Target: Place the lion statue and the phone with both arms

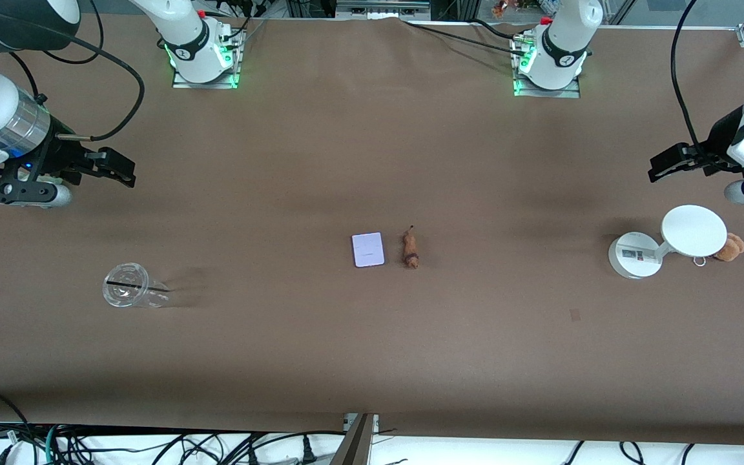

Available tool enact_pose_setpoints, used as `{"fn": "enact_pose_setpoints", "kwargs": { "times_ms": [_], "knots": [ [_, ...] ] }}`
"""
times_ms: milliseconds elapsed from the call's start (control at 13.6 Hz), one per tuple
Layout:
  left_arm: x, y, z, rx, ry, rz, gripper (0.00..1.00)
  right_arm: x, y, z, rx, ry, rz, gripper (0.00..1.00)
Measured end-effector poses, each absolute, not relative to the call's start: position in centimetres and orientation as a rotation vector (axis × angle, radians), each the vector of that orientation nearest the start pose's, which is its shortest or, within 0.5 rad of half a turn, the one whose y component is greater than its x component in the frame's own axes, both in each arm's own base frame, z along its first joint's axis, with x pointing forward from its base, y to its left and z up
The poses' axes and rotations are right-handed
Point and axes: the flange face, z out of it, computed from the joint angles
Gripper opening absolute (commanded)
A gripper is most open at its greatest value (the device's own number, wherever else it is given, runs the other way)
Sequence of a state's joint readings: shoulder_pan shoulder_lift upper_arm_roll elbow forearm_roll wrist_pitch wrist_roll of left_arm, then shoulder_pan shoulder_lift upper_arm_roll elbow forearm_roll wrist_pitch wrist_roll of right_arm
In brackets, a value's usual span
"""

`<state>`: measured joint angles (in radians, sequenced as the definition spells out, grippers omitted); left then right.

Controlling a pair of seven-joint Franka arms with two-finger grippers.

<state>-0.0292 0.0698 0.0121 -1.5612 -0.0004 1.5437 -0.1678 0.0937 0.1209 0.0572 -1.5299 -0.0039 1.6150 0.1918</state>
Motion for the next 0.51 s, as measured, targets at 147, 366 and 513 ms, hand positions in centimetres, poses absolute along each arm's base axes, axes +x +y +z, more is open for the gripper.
{"fn": "enact_pose_setpoints", "kwargs": {
  "times_ms": [147, 366, 513],
  "knots": [
    [57.08, -1.0, 58.76, -3.121, -0.235, 0.137, 1.0, 58.67, 8.72, 57.89, -3.141, 0.075, 0.055, 1.0],
    [57.05, -1.0, 58.77, -3.121, -0.235, 0.14, 1.0, 58.63, 8.72, 58.09, -3.14, 0.08, 0.047, 1.0],
    [57.05, -1.0, 58.77, -3.121, -0.235, 0.141, 1.0, 58.63, 8.72, 58.17, -3.14, 0.081, 0.043, 1.0]
  ]
}}
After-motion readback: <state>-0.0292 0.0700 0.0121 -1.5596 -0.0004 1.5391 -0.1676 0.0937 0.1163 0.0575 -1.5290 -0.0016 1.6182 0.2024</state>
